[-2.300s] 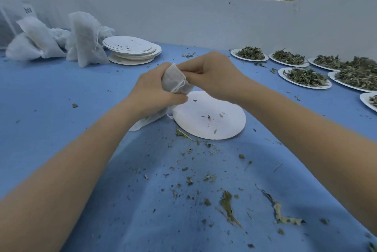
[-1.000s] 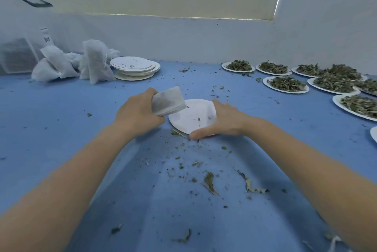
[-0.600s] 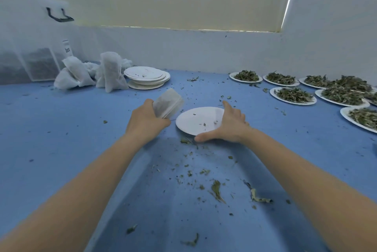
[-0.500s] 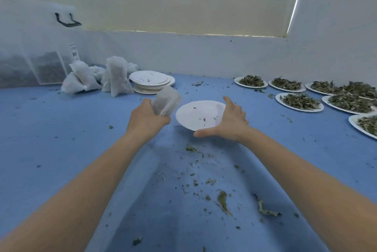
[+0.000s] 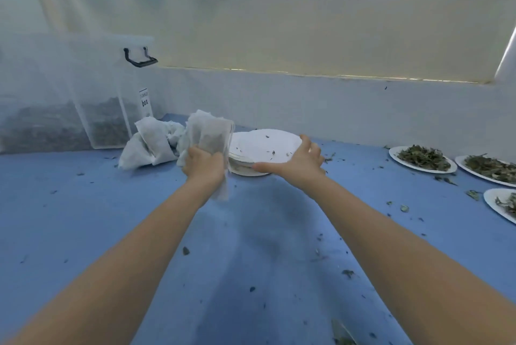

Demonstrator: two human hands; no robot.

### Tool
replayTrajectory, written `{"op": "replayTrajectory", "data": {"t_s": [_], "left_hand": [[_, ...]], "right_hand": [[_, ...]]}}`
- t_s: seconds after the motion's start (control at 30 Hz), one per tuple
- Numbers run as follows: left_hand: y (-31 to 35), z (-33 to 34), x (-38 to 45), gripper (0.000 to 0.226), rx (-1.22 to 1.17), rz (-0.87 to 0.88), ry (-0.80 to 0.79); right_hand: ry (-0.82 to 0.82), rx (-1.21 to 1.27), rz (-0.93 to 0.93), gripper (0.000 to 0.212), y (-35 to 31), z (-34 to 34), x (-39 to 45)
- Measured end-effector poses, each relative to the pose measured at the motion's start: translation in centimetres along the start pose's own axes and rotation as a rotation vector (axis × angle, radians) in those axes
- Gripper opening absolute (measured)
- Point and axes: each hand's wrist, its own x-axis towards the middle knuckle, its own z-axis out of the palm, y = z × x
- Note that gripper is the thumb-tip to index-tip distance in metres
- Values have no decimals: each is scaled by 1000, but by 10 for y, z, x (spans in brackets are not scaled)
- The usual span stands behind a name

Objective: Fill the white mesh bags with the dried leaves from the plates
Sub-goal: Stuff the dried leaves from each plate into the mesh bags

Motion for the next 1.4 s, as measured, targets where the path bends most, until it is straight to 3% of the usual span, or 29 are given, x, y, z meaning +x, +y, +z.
{"op": "replayTrajectory", "data": {"t_s": [0.13, 0.3, 0.43, 0.6, 0.8, 0.97, 1.17, 1.4], "left_hand": [[-20, 27, 54, 46, 99, 83, 74], [-42, 50, 93, 64, 159, 282, 136], [-44, 55, 114, 63, 227, 270, 152], [-35, 45, 108, 81, 321, 147, 136], [-15, 22, 36, 77, 309, 9, 112], [-6, 10, -50, 50, 208, 124, -81], [16, 20, -144, 52, 165, 245, -233], [62, 99, -235, 54, 132, 350, -444]], "right_hand": [[-38, 29, 16, 140, -5, 36, 59], [-46, -27, -17, 137, -13, 74, 107], [-37, -302, -97, 134, -14, 85, 116], [-24, -285, -191, 110, -18, 74, 88], [21, -255, -320, 93, -36, 45, 8], [74, -250, -276, 89, -24, 3, -71], [122, -303, -183, 89, 10, -69, -145], [211, -354, 11, 86, 83, -167, -183]]}}
